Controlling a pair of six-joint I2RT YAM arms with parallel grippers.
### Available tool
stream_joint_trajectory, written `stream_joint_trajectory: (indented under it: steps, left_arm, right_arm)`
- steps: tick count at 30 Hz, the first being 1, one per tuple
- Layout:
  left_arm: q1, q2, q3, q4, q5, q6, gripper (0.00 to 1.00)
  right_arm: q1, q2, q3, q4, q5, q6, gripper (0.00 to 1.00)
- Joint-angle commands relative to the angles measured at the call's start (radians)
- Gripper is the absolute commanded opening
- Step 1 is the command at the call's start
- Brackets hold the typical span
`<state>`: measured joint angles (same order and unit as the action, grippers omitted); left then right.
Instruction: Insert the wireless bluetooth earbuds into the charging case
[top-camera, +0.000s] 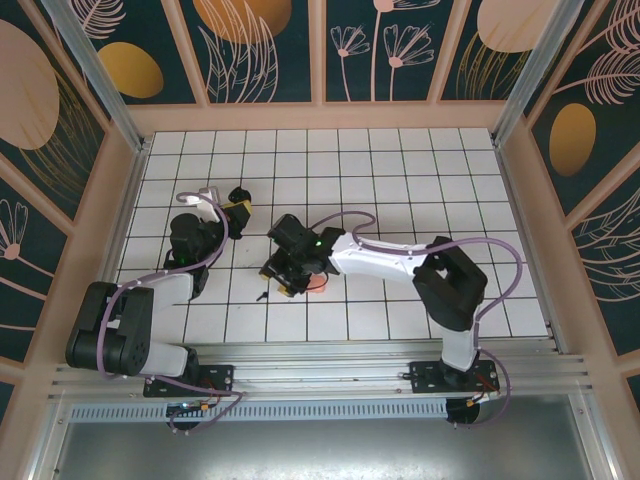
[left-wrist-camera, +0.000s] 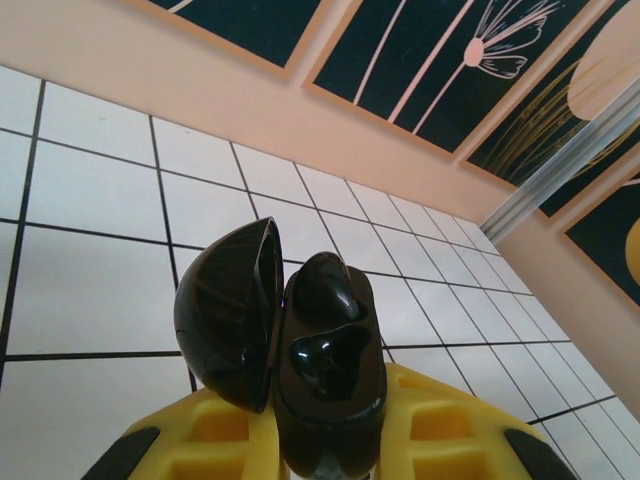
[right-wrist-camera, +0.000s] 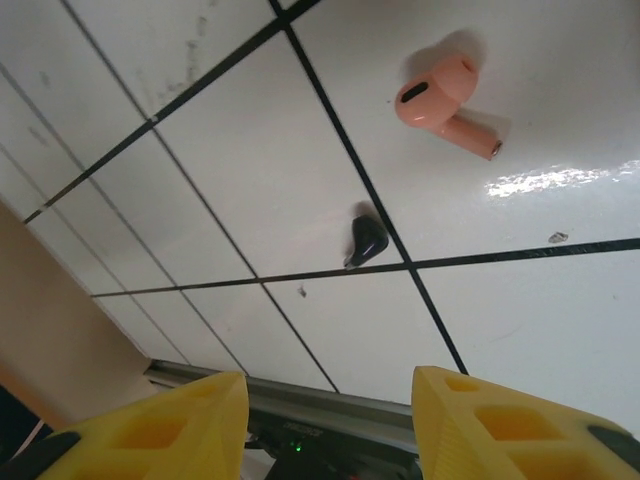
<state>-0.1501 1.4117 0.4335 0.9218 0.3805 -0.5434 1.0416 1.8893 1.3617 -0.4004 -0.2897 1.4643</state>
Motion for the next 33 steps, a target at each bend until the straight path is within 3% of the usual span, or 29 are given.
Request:
stream_joint_trajectory:
  steps: [1, 12, 33]
  left_arm:
    - [0.008, -0.02, -0.002, 0.003, -0.03, 0.013, 0.08]
    - [0.007, -0.02, -0.007, 0.029, -0.011, -0.009, 0.08]
    - [0.007, -0.03, -0.013, 0.046, 0.008, -0.026, 0.08]
  right_arm:
    - [0.0, 0.051, 0.045, -0.031, -0.039, 0.014, 0.45]
    - [-0.006, 0.211, 0.152, -0.023, -0.104, -0.012, 0.35]
    - [-0.032, 0.275, 0.156, -0.029, -0.123, -0.041, 0.29]
